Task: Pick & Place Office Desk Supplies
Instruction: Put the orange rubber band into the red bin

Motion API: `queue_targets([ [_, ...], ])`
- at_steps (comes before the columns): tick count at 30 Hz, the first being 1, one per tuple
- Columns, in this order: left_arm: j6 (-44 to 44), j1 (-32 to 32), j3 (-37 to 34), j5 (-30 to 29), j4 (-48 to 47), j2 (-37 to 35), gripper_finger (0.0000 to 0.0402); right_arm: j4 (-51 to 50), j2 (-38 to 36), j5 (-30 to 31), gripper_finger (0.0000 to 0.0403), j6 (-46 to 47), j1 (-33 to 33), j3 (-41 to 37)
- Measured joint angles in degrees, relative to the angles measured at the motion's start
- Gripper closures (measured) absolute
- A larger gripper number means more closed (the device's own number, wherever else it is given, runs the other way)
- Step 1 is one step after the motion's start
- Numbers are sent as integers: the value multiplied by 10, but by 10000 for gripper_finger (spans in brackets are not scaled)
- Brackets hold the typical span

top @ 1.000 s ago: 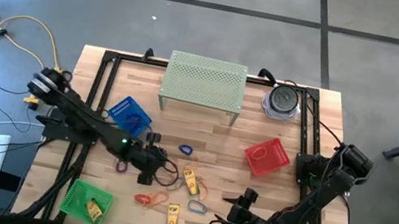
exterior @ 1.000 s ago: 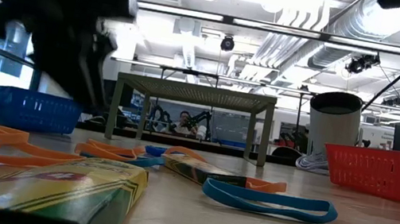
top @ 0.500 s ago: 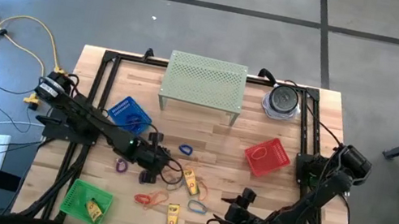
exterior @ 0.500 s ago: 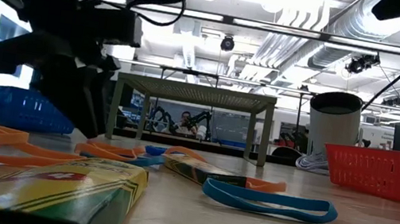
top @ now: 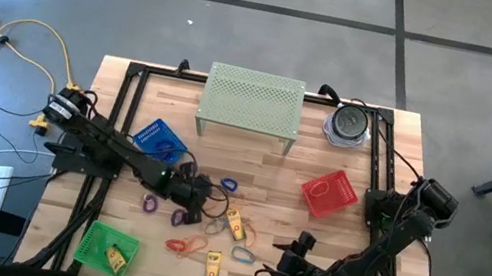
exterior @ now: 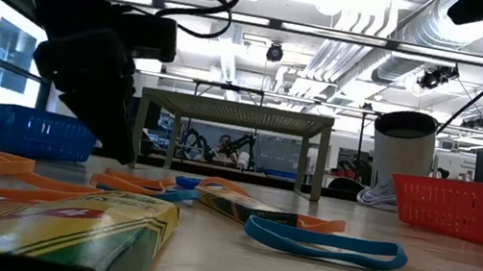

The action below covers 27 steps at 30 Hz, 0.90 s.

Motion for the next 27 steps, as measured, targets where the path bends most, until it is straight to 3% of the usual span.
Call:
queue_targets([
  [18, -118, 0, 2, -1, -2, 47, 293, 0, -1, 0, 154, 0, 0, 0],
  [21, -123, 0, 2, 4, -9, 48, 313, 0, -1, 0, 154, 0, 0, 0],
  [27, -111, 0, 2, 4, -16, 48, 392, 0, -1, 0, 154, 0, 0, 0],
])
